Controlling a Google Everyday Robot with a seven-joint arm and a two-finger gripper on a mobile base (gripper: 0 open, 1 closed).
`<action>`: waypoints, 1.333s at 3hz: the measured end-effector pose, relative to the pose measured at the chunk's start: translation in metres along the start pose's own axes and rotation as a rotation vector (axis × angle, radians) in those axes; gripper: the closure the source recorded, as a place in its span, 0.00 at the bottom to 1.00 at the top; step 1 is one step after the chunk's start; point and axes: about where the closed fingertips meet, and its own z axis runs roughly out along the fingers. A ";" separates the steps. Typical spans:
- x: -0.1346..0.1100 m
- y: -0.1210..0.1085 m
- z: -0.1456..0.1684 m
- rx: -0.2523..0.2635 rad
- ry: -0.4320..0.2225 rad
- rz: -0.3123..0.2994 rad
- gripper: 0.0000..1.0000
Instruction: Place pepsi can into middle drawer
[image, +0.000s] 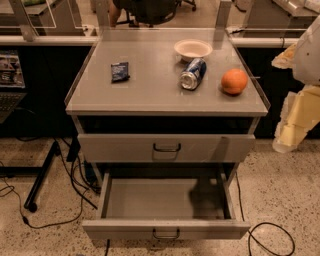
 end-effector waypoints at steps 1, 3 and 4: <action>0.000 0.000 0.000 0.000 0.000 0.000 0.00; 0.018 0.005 -0.021 0.247 -0.061 0.366 0.00; 0.035 0.009 -0.023 0.363 -0.128 0.591 0.00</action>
Offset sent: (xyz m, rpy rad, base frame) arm 0.0349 -0.0304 0.0418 0.1483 -0.3349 -0.5716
